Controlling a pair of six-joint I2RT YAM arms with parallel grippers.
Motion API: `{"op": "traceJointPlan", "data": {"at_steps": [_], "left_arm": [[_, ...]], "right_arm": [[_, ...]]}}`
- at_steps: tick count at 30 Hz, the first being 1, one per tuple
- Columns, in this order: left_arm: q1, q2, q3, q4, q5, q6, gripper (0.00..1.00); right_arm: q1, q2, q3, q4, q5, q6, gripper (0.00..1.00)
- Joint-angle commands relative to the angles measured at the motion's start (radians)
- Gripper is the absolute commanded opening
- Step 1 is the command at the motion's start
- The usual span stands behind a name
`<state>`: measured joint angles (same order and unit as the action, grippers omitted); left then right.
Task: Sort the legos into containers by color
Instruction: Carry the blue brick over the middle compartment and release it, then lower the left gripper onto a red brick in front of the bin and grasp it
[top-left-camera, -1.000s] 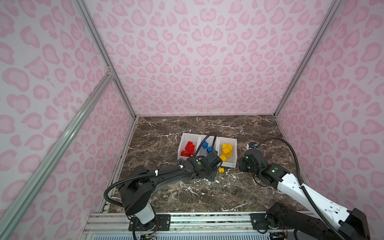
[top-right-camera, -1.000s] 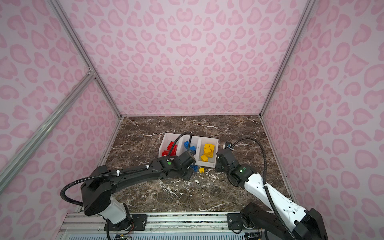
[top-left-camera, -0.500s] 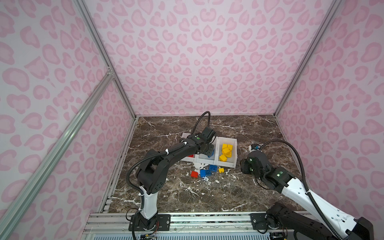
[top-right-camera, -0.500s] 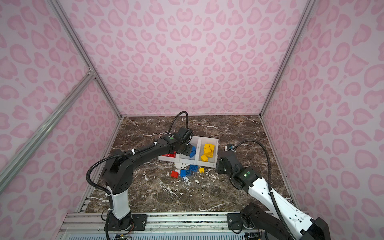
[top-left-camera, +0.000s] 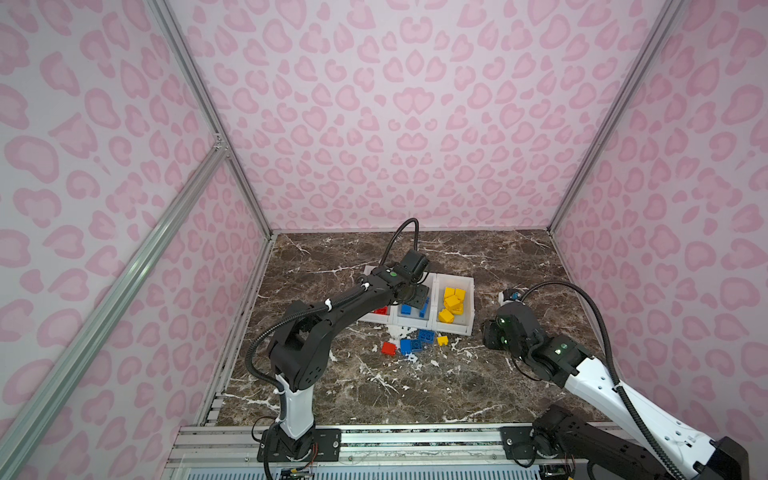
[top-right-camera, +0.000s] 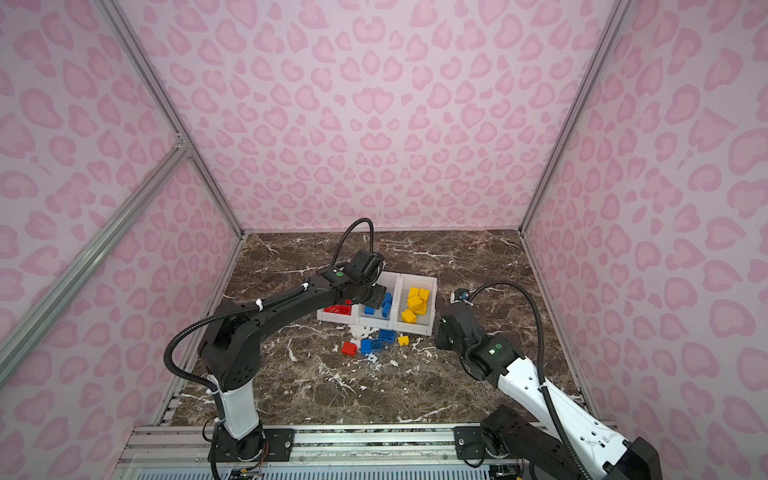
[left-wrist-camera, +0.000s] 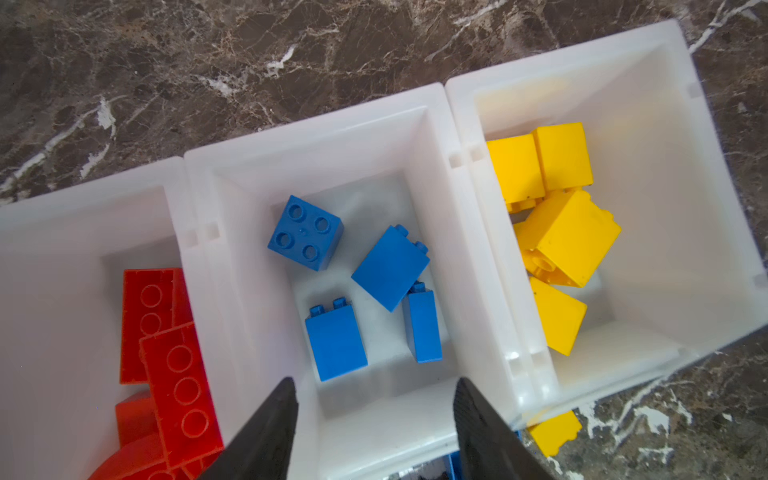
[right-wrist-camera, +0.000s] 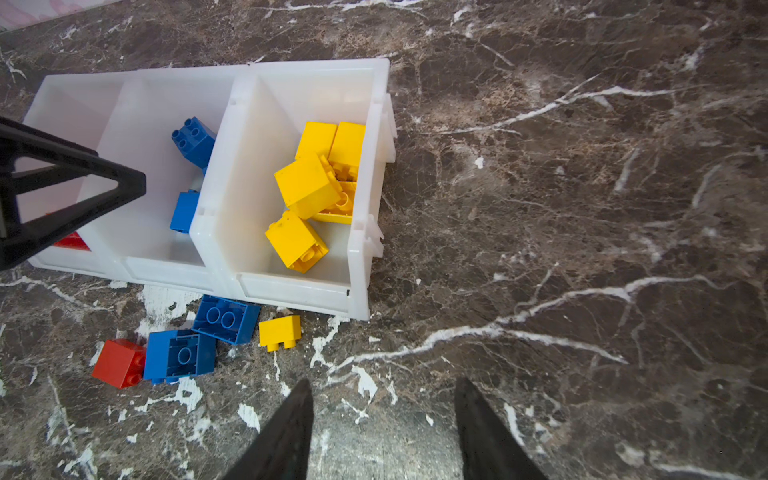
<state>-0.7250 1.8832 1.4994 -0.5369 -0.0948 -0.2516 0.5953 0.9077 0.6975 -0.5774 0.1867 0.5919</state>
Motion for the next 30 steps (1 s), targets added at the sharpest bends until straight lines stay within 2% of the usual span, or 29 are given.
{"op": "traceJointPlan", "data": {"at_steps": [1,15,25,30], "left_arm": [[0.003,-0.027,-0.013,0.015,0.001,-0.017,0.63],[0.003,-0.107,-0.076,0.018,0.002,-0.055,0.62],[0.002,-0.311,-0.392,0.027,-0.004,-0.196,0.63],[-0.007,-0.366,-0.510,0.037,0.000,-0.248,0.64]], "right_arm": [[0.001,0.000,0.000,-0.011,0.007,0.008,0.56],[0.002,0.019,-0.008,0.006,-0.010,0.008,0.56],[0.001,0.038,-0.033,0.054,-0.035,0.007,0.56],[0.002,0.056,-0.044,0.079,-0.052,0.007,0.55]]}}
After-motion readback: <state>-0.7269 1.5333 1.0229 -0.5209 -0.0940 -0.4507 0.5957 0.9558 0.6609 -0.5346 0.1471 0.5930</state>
